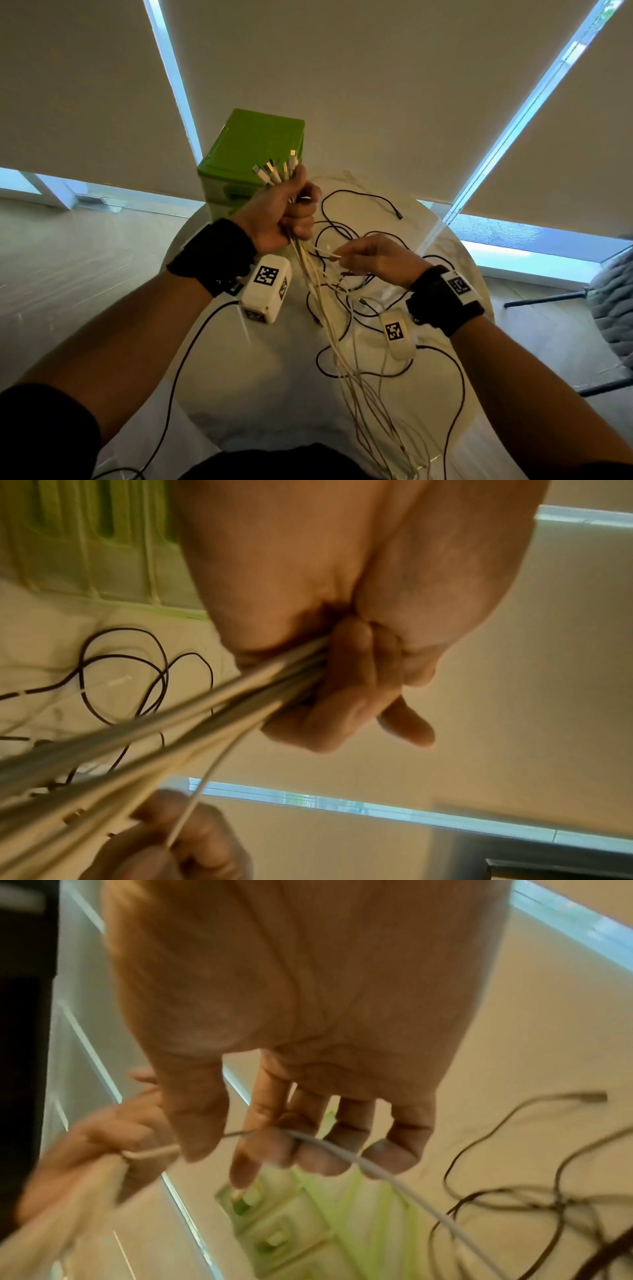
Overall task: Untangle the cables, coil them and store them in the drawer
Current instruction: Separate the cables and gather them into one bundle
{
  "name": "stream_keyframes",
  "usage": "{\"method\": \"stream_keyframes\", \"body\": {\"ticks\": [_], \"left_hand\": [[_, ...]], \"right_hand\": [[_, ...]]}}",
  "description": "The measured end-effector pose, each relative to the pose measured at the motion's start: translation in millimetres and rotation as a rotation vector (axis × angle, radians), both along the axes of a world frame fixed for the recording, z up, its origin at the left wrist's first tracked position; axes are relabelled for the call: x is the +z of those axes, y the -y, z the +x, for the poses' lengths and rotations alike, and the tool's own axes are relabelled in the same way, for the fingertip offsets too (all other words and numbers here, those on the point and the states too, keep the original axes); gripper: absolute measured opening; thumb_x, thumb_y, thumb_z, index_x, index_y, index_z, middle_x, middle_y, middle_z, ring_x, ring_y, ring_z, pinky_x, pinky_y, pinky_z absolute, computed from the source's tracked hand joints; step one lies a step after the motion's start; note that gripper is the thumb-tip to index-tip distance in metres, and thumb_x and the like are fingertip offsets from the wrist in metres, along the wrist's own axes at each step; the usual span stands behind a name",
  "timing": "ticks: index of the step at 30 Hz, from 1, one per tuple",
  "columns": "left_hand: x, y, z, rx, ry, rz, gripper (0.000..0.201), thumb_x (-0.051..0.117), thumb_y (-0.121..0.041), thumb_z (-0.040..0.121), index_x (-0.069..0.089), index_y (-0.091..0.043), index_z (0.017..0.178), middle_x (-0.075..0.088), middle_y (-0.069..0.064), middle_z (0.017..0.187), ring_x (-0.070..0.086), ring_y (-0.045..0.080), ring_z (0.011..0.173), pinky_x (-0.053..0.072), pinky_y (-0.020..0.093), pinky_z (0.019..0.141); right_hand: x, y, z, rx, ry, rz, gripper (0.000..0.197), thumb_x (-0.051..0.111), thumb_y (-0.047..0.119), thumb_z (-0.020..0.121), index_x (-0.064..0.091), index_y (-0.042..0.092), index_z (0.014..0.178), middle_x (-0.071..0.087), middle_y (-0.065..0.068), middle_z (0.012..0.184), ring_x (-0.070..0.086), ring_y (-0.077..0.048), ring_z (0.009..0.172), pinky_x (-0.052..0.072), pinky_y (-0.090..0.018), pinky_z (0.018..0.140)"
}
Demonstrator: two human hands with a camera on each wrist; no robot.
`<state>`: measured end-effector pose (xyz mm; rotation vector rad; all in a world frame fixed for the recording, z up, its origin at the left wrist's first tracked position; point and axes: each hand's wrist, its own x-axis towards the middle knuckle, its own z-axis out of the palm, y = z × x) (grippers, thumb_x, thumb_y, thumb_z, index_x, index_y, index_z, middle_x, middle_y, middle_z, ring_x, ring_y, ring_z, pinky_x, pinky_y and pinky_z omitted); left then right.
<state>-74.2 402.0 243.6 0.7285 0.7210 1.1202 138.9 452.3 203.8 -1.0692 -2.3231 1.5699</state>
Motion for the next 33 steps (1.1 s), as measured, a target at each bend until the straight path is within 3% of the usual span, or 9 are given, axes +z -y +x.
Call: {"method": "stream_keyframes", "body": {"ticks": [5,9,16,20,22,24,26,29,33], "left_hand": [[8,9,-25,0.026,-0.091,-0.048,0.046,0.039,-0.048,0.084,0.068,-0.017,0.065,0.022,-0.012,0.037,0.018,0.000,0.029,0.025,0.010,0.032],[-3,15,-33,0.117,-0.141,-0.104,0.036,0.044,-0.041,0.086,0.069,-0.016,0.079,0.025,-0.011,0.038,0.022,0.001,0.029,0.020,0.012,0.032],[-53,1,6,0.115,-0.528,-0.108,0.034,0.053,-0.015,0.096,0.057,-0.023,0.128,0.020,-0.010,0.051,0.018,0.006,0.041,0.021,0.018,0.036],[-50,-3,38,-0.048,-0.658,-0.049,0.040,0.066,-0.014,0.088,0.059,-0.033,0.124,0.039,-0.011,0.051,0.023,0.008,0.044,0.025,0.019,0.041],[-51,2,47,-0.292,-0.782,-0.011,0.030,0.066,-0.025,0.088,0.063,-0.035,0.116,0.056,-0.002,0.072,0.034,0.014,0.052,0.032,0.023,0.048],[-62,13,55,-0.519,-0.952,0.072,0.033,0.065,-0.045,0.085,0.066,-0.031,0.115,0.058,0.008,0.100,0.047,0.021,0.068,0.043,0.029,0.055],[-67,17,58,-0.487,-1.114,0.147,0.042,0.059,-0.052,0.087,0.067,-0.017,0.107,0.064,0.012,0.099,0.055,0.022,0.074,0.051,0.038,0.064],[-55,10,48,-0.134,-0.863,0.025,0.031,0.050,-0.037,0.097,0.064,-0.010,0.088,0.046,0.002,0.065,0.039,0.011,0.050,0.035,0.024,0.044],[-28,-6,35,0.102,-0.517,0.040,0.033,0.042,-0.032,0.101,0.062,-0.013,0.082,0.044,0.000,0.059,0.027,0.006,0.041,0.022,0.017,0.037]], "right_hand": [[-14,-37,33,-0.275,0.345,0.385,0.025,0.057,0.035,0.094,0.070,0.016,0.086,0.063,-0.005,0.080,0.056,-0.020,0.077,0.041,-0.028,0.071],[-6,-63,56,-0.614,0.234,0.327,0.022,0.052,0.025,0.096,0.070,0.015,0.100,0.065,-0.001,0.095,0.057,-0.020,0.083,0.045,-0.026,0.074],[50,-29,25,-0.277,-0.052,0.272,0.031,0.043,0.027,0.101,0.064,0.018,0.080,0.064,-0.003,0.083,0.052,-0.016,0.067,0.044,-0.027,0.060],[79,-9,9,-0.115,-0.273,0.283,0.027,0.043,0.023,0.102,0.064,0.017,0.086,0.065,-0.003,0.090,0.057,-0.015,0.070,0.046,-0.026,0.061],[86,-8,6,-0.145,-0.437,0.276,0.022,0.045,0.020,0.100,0.064,0.018,0.089,0.065,-0.004,0.095,0.059,-0.017,0.074,0.046,-0.026,0.061],[89,-10,6,-0.188,-0.557,0.308,0.016,0.047,0.020,0.097,0.063,0.018,0.094,0.065,-0.004,0.098,0.059,-0.019,0.077,0.046,-0.027,0.061],[88,-12,8,-0.234,-0.612,0.336,0.015,0.048,0.018,0.096,0.062,0.019,0.103,0.064,-0.002,0.096,0.057,-0.018,0.074,0.046,-0.027,0.060],[76,-16,11,-0.363,-0.552,0.226,0.033,0.046,0.006,0.098,0.048,0.021,0.127,0.061,-0.001,0.081,0.053,-0.009,0.063,0.045,-0.023,0.056],[43,-13,4,-0.372,-0.290,0.052,0.050,0.044,0.000,0.094,0.040,0.014,0.142,0.051,-0.001,0.069,0.045,-0.011,0.056,0.042,-0.023,0.054]]}}
